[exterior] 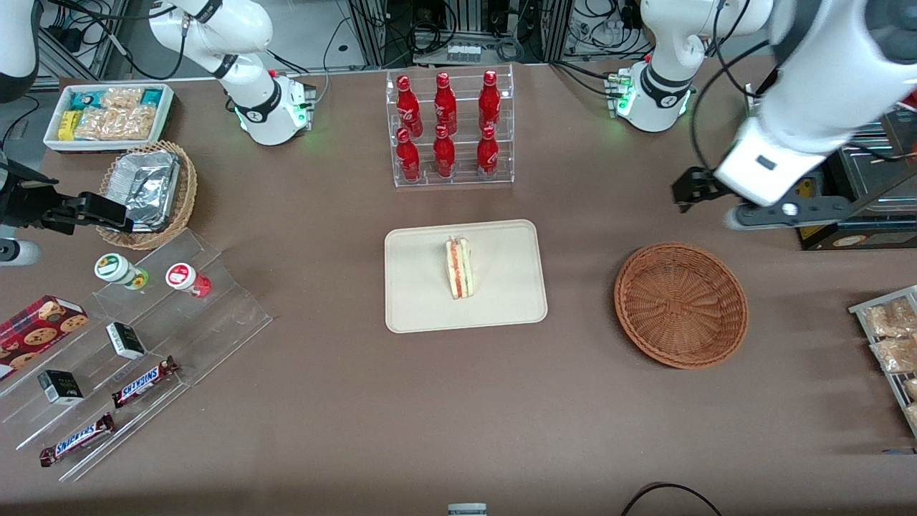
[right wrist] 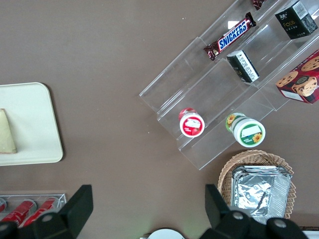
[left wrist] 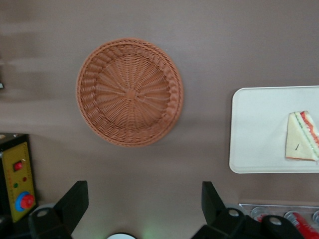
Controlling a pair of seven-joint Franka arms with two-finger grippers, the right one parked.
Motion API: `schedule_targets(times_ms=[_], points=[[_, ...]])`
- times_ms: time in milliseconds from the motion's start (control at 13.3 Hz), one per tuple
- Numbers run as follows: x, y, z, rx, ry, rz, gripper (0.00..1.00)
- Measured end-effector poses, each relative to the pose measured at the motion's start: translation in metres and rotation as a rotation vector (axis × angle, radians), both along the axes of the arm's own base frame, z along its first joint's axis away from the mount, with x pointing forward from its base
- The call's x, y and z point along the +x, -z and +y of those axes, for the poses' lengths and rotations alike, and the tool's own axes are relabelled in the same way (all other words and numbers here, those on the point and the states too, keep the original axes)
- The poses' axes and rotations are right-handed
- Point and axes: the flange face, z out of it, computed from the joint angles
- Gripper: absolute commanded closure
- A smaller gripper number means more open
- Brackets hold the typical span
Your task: Place sandwich from basket to tray
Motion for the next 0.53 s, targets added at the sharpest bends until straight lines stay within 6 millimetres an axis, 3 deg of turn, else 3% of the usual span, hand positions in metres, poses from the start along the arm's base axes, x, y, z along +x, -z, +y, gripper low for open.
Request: schedule_targets(times_ms=[301, 376, 526], points=[[0.004, -0.012, 0.095, -0.036, 0.012, 0.000, 0.00], [0.004, -0.014, 0.111, -0.039, -0.001, -0.004, 0.00], [0.004, -0.015, 0.118, -0.041, -0.008, -0.006, 0.00]])
